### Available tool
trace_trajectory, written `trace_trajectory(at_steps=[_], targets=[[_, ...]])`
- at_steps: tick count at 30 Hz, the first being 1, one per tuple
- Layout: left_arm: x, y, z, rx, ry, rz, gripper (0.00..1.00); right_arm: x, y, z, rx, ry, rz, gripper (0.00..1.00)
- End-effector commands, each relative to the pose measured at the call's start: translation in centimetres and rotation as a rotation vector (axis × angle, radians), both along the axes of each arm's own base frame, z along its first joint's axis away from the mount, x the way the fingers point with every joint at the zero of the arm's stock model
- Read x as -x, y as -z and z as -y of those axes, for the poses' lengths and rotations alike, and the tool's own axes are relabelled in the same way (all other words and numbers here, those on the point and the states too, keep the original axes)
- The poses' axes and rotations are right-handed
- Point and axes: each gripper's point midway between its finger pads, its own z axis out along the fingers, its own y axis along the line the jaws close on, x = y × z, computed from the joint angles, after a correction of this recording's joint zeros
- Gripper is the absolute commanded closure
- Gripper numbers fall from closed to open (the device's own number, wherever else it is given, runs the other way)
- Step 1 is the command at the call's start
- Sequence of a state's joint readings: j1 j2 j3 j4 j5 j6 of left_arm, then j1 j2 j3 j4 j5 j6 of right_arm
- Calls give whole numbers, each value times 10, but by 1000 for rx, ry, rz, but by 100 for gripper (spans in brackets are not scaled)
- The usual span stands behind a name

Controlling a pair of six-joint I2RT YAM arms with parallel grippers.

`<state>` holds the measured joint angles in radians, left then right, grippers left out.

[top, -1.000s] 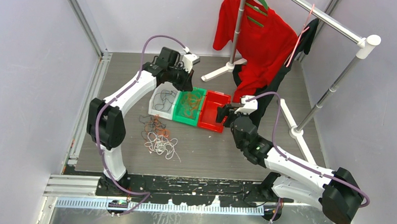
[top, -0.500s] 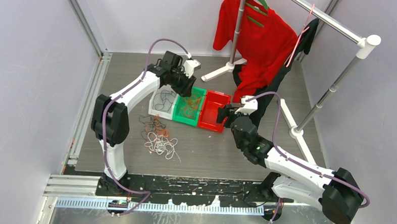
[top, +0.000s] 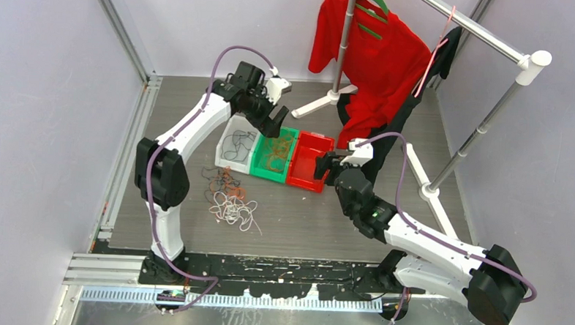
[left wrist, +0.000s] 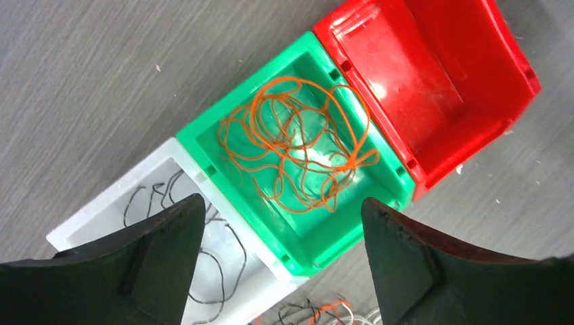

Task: Untangle the cables
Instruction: Place the cable in the bin, then untie the cable.

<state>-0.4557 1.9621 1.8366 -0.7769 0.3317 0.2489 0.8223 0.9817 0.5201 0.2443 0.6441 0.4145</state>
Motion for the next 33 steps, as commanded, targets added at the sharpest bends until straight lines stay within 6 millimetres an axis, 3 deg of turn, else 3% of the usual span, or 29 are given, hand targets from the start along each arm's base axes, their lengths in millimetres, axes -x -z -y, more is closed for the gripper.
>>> trace_trajectory(at_steps=[1, 3, 6, 11, 16, 19, 25, 33], targets=[[23, -54, -3, 61, 48, 28, 11, -5, -31, -4, -35, -2, 54, 30], [35, -61, -4, 68, 80, 4, 3, -5, -33, -4, -28, -7, 55, 30], [62, -67, -16, 60, 112, -57, 2, -6, -32, -7, -12, -22, 50, 29], [110, -51, -61, 44, 103, -171, 1, -7, -26, -15, -5, -49, 34, 28], [135, -31, -118, 33, 31, -229, 9, -7, -19, -22, -10, -73, 12, 29], [150, -14, -142, 34, -18, -280, 18, -5, -18, -25, -16, -95, 5, 30], [187, 22, -148, 50, 8, -358, 29, -4, -15, -31, -15, -125, -12, 32], [174, 58, -156, 1, -52, -348, 50, 0, -17, -32, -36, -134, -22, 34]])
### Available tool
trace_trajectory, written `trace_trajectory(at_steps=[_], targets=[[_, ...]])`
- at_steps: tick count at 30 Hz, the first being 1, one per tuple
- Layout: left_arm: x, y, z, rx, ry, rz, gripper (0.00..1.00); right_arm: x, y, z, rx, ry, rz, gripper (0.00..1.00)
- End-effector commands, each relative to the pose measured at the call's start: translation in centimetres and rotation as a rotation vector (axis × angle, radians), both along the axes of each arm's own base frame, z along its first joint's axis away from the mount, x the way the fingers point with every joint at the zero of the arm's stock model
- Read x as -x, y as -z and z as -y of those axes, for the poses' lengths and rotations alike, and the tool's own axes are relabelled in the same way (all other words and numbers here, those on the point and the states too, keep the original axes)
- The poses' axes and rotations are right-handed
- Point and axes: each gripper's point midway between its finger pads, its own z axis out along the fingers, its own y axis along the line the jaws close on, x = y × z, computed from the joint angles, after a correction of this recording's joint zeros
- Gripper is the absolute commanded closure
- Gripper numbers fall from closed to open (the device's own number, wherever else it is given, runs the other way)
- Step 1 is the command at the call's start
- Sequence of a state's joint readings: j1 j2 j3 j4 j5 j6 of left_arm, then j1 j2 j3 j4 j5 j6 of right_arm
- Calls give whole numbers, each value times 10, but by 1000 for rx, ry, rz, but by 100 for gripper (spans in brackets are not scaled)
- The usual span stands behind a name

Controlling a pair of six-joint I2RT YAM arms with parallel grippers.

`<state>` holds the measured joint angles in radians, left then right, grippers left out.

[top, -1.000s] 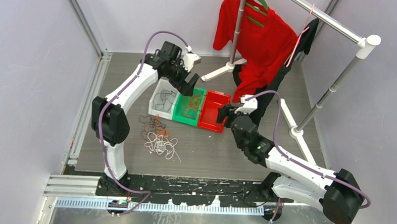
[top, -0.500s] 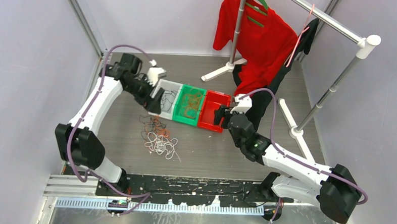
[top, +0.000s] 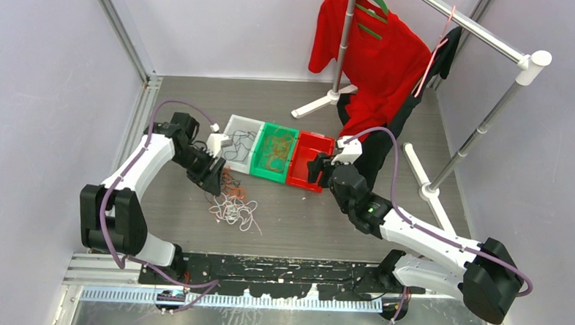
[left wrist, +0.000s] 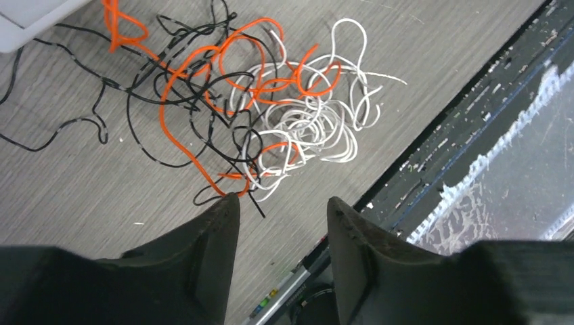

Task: Untangle the cables
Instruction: Untie the cable.

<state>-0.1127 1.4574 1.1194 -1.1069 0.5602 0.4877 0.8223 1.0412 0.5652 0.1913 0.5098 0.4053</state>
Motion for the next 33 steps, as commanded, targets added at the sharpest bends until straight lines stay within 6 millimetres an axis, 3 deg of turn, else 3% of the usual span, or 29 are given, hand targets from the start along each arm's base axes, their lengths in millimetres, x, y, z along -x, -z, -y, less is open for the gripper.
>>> trace_trajectory(at_steps=[1, 4, 7, 11, 13, 15, 18, 22, 28, 33], targets=[[-26, 5, -3, -20, -13, 118, 58, -4, -30, -6, -77, 0, 40, 35], [-41, 7, -10, -67, -40, 184, 74, -2, -31, -7, -87, -6, 36, 36], [-51, 3, -12, -75, -50, 241, 77, -2, -31, -8, -94, -8, 32, 37], [-48, 1, -9, -61, -62, 224, 73, -1, -32, -9, -100, -15, 30, 38], [-47, 2, -11, -71, -69, 220, 63, -1, -33, -9, -101, -17, 30, 38], [-45, -1, -14, -83, -70, 231, 44, -1, -35, -10, -101, -20, 33, 38], [-43, -8, -15, -84, -85, 243, 38, -1, -35, -11, -99, -25, 31, 39], [-39, -10, -14, -70, -92, 237, 38, -1, -35, -12, -102, -30, 30, 39], [-28, 17, -12, -68, -71, 134, 43, 0, -39, -11, -107, -29, 36, 40], [-42, 26, -17, -95, -108, 153, 55, 2, -41, -10, -113, -32, 35, 42]])
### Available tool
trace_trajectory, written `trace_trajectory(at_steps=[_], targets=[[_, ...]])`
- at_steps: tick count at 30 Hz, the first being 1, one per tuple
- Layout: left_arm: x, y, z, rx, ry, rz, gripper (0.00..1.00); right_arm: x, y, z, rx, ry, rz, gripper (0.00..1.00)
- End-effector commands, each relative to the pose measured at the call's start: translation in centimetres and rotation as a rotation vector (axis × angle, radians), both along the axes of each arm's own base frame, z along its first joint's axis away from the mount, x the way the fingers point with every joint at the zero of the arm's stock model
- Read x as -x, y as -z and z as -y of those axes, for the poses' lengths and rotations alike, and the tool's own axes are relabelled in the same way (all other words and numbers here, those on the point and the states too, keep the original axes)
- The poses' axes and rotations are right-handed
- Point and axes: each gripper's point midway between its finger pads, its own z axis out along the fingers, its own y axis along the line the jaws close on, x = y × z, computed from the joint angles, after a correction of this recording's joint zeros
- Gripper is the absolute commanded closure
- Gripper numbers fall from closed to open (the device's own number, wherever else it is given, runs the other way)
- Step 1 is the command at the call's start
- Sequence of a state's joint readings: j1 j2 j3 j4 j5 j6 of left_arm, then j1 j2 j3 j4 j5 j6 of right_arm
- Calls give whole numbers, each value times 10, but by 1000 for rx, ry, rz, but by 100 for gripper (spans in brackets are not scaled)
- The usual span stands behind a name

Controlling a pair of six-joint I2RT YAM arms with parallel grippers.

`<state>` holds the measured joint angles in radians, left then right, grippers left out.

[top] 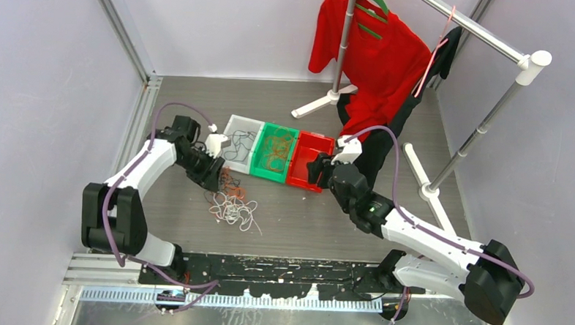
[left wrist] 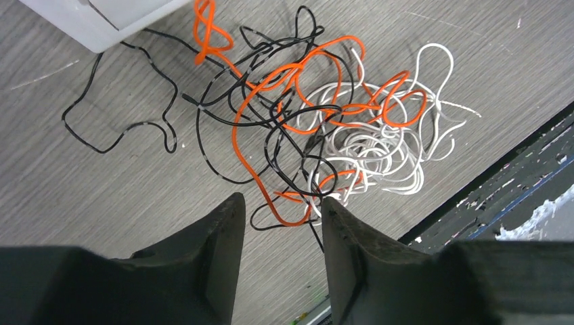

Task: Untangle the cables
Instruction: Untie the cable.

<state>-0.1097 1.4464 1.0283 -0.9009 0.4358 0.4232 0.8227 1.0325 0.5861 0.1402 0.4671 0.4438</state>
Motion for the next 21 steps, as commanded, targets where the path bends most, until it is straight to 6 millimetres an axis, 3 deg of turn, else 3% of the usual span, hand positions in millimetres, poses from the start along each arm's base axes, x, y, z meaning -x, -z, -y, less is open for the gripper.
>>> trace_trajectory(at_steps=[1, 5, 7, 14, 17, 21], targets=[[-16, -3, 1, 19, -32, 50, 61, -3, -40, -3, -87, 1, 68, 42], [-23, -27, 11, 78, -48, 90, 89, -3, -41, -5, -90, -5, 65, 44], [-25, -45, 14, 102, -55, 112, 98, -3, -43, -6, -97, -9, 66, 45], [-10, -130, 32, 215, -53, 199, 100, -4, -55, -28, -121, -86, 88, 38], [6, -168, 40, 263, -23, 237, 100, 2, -73, -52, -132, -177, 139, 34], [22, -203, 46, 317, -7, 272, 100, 19, -104, -92, -126, -324, 226, 28]])
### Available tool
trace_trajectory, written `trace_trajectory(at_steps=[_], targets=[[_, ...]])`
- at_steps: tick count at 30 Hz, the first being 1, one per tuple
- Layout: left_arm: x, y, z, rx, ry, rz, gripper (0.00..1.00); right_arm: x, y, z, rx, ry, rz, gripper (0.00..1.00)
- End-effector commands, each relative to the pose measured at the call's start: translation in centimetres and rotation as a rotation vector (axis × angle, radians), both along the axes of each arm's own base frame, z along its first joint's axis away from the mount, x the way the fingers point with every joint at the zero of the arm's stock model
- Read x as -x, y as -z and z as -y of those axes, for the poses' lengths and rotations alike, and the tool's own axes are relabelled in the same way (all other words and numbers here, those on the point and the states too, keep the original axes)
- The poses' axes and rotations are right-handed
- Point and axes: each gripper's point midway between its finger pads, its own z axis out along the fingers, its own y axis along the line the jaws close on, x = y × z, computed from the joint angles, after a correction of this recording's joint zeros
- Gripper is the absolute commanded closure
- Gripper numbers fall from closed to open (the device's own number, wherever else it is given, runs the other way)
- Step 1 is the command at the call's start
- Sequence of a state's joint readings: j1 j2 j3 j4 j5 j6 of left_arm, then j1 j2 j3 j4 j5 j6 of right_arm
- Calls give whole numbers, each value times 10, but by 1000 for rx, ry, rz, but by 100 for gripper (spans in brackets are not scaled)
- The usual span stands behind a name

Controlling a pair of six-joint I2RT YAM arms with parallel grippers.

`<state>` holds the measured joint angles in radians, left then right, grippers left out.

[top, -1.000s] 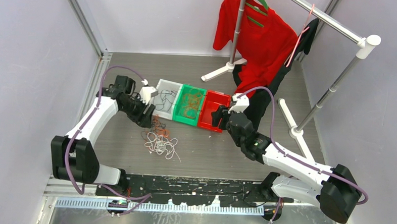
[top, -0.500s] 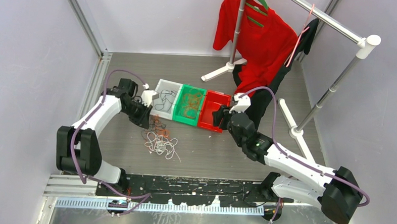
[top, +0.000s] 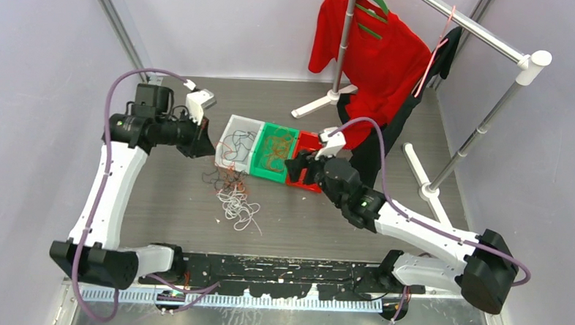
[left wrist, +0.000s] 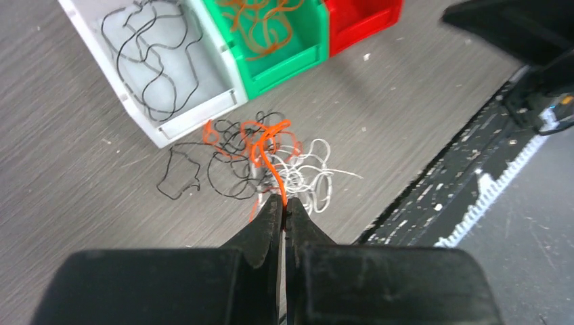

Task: Untangle the cables
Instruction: Untie the cable.

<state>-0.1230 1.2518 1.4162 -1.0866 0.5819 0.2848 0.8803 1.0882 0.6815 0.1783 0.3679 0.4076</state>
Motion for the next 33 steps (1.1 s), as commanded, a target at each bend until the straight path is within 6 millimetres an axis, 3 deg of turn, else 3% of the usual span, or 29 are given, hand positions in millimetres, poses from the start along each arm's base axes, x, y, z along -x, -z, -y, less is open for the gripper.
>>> trace_trajectory(at_steps=[1, 7, 12, 19, 23, 33], targets=[[37, -40, 14, 99, 48, -16, 100, 15, -79, -55, -93, -193, 197, 27], [53, -84, 18, 146, 69, 70, 100, 35, -114, -113, -106, -361, 291, 20], [69, -120, 23, 185, 121, 164, 100, 31, -120, -140, -79, -375, 299, 19], [79, -164, 28, 243, 141, 274, 100, 28, -114, -159, -93, -385, 299, 22], [80, -177, 29, 258, 143, 316, 100, 27, -110, -169, -104, -394, 288, 23], [73, -208, 28, 275, 121, 433, 100, 57, -86, -195, -143, -501, 268, 24]])
